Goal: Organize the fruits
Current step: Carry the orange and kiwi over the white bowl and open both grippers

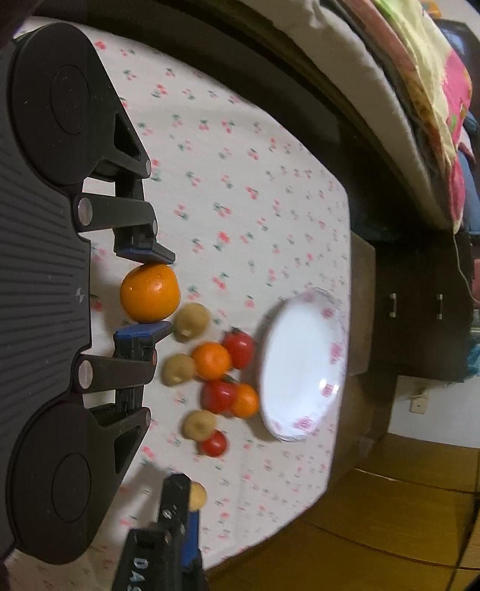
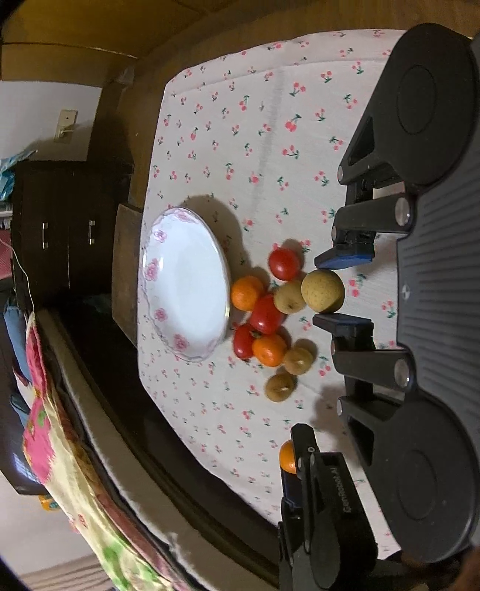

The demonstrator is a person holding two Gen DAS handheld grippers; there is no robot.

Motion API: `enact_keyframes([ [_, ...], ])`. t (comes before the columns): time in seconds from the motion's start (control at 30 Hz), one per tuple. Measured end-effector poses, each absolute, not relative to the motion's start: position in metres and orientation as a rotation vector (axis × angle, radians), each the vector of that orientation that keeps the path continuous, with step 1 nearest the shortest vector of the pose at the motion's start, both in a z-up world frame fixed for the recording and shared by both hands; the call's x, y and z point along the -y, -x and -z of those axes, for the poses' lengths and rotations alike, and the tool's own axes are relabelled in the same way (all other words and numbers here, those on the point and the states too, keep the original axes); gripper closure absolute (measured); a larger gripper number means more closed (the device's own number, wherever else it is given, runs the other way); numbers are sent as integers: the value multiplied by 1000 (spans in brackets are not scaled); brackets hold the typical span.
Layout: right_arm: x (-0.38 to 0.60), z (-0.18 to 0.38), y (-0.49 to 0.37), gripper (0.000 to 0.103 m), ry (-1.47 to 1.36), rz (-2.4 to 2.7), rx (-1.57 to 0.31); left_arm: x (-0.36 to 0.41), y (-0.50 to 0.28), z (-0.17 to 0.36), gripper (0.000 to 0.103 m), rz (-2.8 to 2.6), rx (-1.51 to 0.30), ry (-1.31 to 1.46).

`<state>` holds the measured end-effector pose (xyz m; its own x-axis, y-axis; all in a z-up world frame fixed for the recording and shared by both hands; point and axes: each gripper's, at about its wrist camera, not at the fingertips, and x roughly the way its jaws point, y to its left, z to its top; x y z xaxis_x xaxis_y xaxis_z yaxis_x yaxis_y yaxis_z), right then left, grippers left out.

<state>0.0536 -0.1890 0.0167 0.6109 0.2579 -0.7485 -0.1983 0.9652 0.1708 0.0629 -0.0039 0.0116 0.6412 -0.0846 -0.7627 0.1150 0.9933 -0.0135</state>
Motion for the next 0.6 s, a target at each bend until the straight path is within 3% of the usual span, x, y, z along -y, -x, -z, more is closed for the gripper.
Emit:
enact_keyframes([
  [0.6,198,-33,-123,76,-55,-231,-842,38,-136,-33,62,178,-817,-39],
])
